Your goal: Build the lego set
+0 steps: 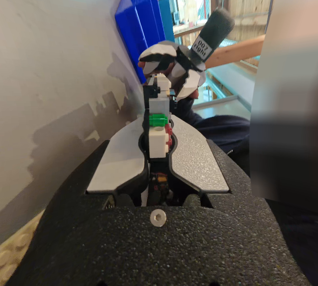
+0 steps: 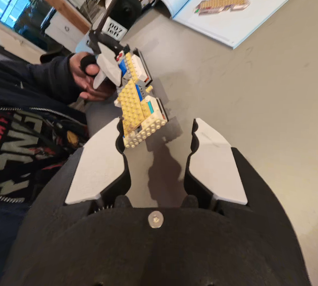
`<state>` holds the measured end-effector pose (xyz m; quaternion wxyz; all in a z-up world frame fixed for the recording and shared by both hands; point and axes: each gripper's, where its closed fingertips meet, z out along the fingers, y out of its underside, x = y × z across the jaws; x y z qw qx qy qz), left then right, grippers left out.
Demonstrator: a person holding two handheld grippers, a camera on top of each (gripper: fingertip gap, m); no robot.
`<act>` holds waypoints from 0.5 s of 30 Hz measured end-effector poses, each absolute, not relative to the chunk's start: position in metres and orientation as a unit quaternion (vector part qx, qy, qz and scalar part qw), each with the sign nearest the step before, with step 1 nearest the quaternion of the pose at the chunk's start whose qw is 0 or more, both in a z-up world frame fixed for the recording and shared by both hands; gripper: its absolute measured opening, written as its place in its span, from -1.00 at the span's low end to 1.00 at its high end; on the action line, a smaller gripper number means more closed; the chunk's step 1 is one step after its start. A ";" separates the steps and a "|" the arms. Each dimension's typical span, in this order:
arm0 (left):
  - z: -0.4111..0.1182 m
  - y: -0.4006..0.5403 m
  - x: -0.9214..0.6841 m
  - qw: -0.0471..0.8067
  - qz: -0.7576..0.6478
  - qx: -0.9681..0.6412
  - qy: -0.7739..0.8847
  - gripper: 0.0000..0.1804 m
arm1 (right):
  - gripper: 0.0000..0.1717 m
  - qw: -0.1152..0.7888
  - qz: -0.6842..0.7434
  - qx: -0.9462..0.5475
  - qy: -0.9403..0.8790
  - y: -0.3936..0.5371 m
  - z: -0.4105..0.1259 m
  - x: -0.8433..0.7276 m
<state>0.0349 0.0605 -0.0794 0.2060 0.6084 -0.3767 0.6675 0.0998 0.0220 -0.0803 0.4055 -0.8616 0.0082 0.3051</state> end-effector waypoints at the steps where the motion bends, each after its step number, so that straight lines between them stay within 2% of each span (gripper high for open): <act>1: -0.081 0.058 0.030 0.216 0.659 0.605 -0.390 -0.78 | -0.12 0.392 0.320 -0.862 -0.001 0.018 -0.081 0.094; 6: -0.085 0.051 0.009 0.254 0.631 0.591 -0.433 -0.78 | -0.15 0.339 0.389 -0.856 -0.031 0.010 -0.090 0.063; 15: -0.097 0.050 -0.009 0.300 0.589 0.578 -0.480 -0.78 | -0.30 0.319 0.473 -0.819 -0.059 0.018 -0.089 0.019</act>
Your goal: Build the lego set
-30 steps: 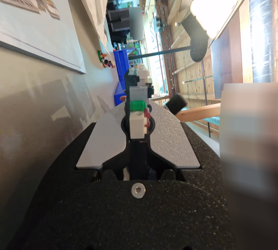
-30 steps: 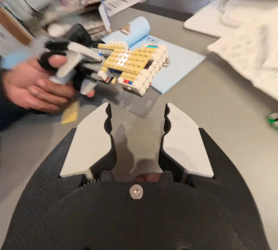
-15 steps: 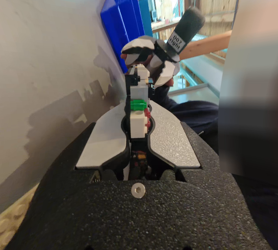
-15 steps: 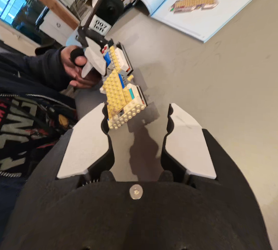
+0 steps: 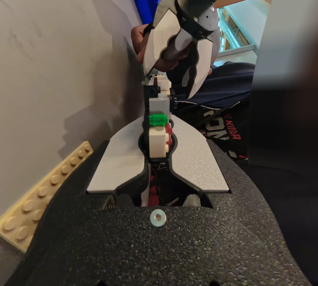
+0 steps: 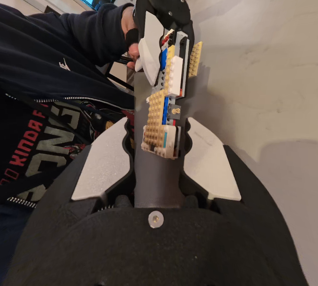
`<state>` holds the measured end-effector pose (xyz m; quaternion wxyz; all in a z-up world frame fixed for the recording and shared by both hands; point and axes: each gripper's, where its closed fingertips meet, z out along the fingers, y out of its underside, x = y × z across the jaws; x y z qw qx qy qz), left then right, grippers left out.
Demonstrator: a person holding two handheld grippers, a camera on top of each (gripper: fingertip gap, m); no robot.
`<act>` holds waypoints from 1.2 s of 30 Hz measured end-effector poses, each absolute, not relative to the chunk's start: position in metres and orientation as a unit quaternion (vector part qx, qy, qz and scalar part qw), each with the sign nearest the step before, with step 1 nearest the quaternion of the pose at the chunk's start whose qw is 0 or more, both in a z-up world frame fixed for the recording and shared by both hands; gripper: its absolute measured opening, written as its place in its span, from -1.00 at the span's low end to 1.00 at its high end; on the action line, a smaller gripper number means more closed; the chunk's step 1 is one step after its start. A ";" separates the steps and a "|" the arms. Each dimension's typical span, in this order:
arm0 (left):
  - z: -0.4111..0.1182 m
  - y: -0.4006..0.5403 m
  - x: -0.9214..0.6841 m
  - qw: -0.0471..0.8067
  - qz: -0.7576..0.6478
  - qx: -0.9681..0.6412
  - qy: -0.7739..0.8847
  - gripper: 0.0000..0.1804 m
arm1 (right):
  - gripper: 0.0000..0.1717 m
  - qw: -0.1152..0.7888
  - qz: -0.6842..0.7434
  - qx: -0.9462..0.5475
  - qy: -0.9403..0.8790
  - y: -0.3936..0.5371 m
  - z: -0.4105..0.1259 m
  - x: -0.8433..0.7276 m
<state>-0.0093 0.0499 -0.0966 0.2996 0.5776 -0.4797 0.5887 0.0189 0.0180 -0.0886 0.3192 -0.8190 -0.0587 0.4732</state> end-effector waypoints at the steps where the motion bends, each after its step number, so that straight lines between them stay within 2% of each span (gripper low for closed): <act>1: -0.097 0.050 -0.010 0.303 0.586 0.575 -0.485 -0.77 | -0.32 0.317 0.478 -0.817 -0.057 0.019 -0.090 0.016; 9: -0.096 0.042 -0.018 0.322 0.571 0.546 -0.522 -0.77 | -0.38 0.306 0.468 -0.827 -0.049 0.023 -0.102 0.011; 13: -0.094 0.041 -0.023 0.331 0.567 0.531 -0.536 -0.77 | -0.52 0.296 0.484 -0.822 -0.050 0.020 -0.101 0.007; 31: -0.088 0.038 -0.030 0.349 0.513 0.487 -0.615 -0.78 | -0.53 0.262 0.519 -0.811 -0.066 0.012 -0.098 -0.015; 36: -0.088 0.038 -0.028 0.350 0.507 0.483 -0.622 -0.77 | -0.62 0.262 0.525 -0.808 -0.058 0.013 -0.098 -0.015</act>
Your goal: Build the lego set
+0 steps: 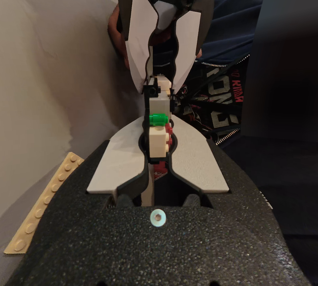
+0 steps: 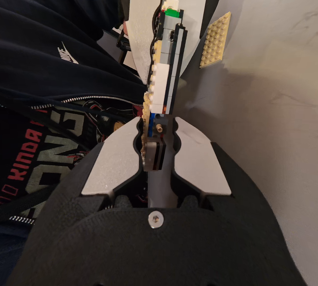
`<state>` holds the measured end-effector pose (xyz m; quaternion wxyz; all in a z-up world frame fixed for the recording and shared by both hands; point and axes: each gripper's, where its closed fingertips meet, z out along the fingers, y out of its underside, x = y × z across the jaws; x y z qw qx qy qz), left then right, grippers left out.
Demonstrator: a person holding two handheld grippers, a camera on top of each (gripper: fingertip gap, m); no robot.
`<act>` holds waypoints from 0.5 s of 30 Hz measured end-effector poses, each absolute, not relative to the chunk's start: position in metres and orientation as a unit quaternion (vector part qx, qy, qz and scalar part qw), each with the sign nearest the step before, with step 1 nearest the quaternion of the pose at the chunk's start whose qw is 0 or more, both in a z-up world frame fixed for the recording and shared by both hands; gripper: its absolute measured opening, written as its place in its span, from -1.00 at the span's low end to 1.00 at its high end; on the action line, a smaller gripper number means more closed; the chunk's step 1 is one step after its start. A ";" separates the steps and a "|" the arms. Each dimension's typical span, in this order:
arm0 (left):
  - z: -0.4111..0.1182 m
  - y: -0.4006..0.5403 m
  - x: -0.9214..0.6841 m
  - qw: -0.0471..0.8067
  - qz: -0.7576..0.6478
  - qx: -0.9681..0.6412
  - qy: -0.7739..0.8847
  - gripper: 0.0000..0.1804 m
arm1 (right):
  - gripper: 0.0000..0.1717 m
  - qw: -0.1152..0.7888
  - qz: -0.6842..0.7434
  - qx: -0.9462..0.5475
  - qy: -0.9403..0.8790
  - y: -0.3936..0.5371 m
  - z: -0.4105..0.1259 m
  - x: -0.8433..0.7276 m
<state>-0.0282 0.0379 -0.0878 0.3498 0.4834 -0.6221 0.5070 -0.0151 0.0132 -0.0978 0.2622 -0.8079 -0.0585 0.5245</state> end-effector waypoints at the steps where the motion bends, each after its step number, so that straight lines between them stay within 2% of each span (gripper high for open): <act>1: -0.088 0.038 -0.028 0.350 0.507 0.483 -0.622 -0.78 | -0.63 0.262 0.527 -0.807 -0.058 0.013 -0.097 -0.015; 15: -0.088 0.037 -0.030 0.351 0.502 0.483 -0.626 -0.77 | -0.69 0.259 0.536 -0.801 -0.055 0.012 -0.098 -0.020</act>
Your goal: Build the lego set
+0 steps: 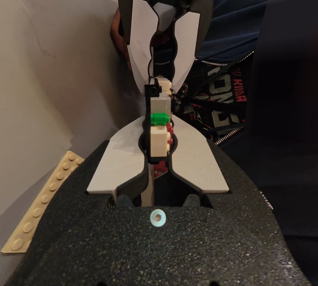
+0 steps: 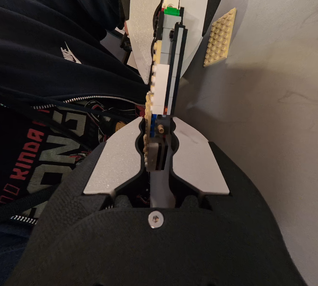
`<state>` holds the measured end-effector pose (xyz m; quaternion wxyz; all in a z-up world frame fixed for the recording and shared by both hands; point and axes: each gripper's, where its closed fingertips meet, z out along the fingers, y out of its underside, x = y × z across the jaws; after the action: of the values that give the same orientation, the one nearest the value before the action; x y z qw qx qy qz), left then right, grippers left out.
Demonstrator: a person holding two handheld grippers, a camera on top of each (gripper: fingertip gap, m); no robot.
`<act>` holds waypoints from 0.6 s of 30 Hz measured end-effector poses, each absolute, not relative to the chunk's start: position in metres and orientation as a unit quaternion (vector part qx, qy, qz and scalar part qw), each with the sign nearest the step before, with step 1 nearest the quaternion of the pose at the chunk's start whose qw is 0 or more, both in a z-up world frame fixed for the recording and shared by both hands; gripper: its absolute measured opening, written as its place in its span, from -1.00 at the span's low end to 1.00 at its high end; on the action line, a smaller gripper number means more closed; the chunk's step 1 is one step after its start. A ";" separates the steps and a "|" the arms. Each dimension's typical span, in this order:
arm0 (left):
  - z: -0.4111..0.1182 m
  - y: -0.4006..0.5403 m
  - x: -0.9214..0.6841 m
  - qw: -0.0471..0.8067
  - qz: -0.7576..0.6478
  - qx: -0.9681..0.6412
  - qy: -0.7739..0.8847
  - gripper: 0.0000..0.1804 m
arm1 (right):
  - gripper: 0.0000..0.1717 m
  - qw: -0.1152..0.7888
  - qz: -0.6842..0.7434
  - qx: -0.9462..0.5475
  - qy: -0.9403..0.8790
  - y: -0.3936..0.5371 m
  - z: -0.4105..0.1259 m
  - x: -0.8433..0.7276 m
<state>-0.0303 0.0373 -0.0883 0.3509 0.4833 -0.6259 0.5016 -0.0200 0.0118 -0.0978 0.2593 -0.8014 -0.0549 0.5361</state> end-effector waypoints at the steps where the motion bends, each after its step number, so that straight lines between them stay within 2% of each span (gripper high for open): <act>1: -0.088 0.037 -0.030 0.351 0.502 0.484 -0.625 -0.77 | -0.69 0.259 0.536 -0.801 -0.054 0.012 -0.098 -0.020; 18: -0.088 0.038 -0.028 0.338 0.496 0.490 -0.632 -0.75 | -0.72 0.280 0.519 -0.805 -0.063 0.014 -0.102 -0.020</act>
<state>-0.0277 0.0382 -0.0880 0.3382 0.4905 -0.6316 0.4960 -0.0195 0.0139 -0.1015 0.2796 -0.8055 -0.0627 0.5188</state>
